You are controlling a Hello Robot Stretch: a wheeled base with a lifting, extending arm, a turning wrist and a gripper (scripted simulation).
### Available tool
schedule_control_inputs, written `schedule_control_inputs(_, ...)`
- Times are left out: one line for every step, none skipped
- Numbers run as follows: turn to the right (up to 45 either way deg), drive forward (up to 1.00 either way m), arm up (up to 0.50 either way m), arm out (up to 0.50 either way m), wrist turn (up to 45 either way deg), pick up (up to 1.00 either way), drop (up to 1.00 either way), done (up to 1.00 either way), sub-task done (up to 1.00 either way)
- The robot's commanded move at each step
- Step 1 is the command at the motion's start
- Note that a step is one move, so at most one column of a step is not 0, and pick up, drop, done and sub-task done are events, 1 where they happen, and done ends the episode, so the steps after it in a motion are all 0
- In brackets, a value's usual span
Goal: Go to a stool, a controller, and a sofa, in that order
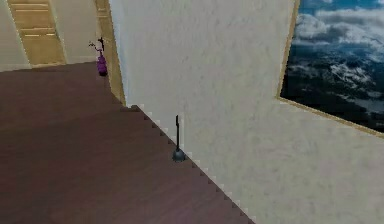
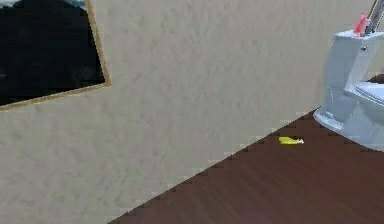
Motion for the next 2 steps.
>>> schedule_control_inputs(0.0, 0.85, 0.00, 0.00, 0.0, 0.00, 0.00, 0.00, 0.00)
schedule_control_inputs(-45.0, 0.00, 0.00, 0.00, 0.0, 0.00, 0.00, 0.00, 0.00)
